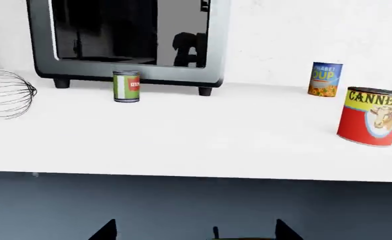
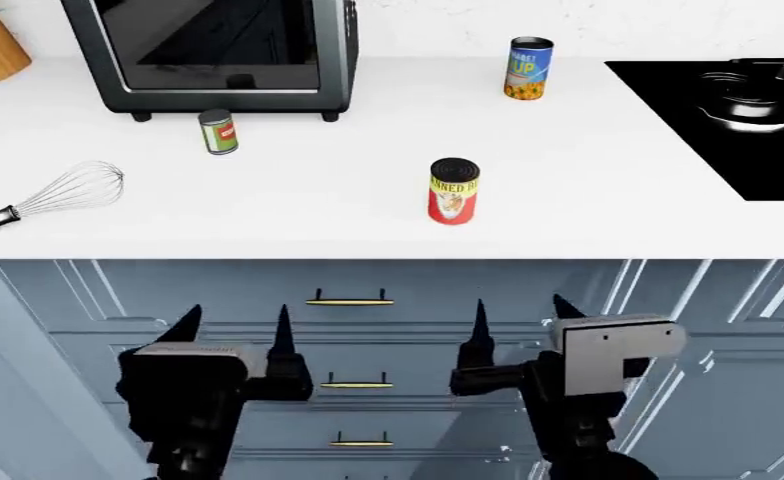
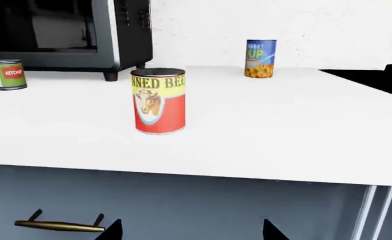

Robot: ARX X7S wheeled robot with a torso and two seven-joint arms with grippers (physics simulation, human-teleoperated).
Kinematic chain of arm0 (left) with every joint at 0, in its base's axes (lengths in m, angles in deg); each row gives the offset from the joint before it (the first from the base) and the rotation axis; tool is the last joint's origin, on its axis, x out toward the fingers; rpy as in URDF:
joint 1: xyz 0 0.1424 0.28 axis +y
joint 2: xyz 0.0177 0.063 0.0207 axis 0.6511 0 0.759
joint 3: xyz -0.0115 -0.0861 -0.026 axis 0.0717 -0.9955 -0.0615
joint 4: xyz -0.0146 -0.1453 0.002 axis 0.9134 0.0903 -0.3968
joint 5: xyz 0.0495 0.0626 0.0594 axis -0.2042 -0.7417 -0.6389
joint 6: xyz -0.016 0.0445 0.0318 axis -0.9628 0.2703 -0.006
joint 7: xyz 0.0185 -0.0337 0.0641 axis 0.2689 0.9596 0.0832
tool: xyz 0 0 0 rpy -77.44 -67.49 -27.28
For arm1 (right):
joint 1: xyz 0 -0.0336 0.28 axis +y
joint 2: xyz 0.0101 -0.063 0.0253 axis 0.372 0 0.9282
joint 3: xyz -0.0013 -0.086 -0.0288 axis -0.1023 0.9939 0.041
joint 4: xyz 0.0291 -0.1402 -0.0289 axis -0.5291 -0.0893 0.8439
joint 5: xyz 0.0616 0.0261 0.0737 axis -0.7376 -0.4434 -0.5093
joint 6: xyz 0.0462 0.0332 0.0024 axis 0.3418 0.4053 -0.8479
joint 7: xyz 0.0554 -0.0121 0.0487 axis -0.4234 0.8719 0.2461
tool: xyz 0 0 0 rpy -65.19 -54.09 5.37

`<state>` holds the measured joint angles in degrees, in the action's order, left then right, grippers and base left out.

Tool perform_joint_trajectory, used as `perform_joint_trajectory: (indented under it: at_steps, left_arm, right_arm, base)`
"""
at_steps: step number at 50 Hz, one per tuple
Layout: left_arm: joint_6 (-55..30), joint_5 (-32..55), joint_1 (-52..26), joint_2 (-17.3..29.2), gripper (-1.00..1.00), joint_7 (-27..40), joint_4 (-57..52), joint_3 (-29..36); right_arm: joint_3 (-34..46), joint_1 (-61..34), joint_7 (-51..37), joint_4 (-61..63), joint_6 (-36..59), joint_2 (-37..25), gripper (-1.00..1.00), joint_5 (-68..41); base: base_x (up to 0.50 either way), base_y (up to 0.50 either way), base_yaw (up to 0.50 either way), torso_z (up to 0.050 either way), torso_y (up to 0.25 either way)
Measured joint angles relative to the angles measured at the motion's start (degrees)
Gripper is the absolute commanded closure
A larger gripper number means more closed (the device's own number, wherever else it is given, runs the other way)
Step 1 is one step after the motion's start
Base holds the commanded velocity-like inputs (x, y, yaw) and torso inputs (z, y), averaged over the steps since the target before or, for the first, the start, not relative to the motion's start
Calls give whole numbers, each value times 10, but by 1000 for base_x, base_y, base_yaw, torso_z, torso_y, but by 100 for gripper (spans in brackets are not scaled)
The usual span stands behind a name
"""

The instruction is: Pick the cans from the counter and place them in their designated side in the cabinet.

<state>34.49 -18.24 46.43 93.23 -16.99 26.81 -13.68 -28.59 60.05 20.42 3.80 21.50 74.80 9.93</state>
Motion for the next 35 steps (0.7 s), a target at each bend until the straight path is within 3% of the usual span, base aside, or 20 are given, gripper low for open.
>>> perform_joint_trajectory:
  at_steps: [7, 16, 24, 35]
  left_arm:
    - [-129, 82, -54, 14, -100, 16, -107, -39]
    - [-275, 193, -129, 27, -100, 43, -197, -98]
    - [-352, 258, -170, 40, -100, 60, -244, -132]
    - [-386, 292, -194, 51, -100, 69, -267, -147]
  right_arm:
    - [-18, -94, 7, 61, 145, -4, -100, -51]
    - [-15, -217, 24, 30, 241, -10, -100, -80]
    - [3, -304, 45, -59, 256, -8, -100, -84]
    - [46, -392, 71, -231, 200, 14, -100, -65]
  base:
    - [0, 0, 0, 0, 0]
    - [0, 0, 0, 0, 0]
    - [0, 0, 0, 0, 0]
    - [0, 0, 0, 0, 0]
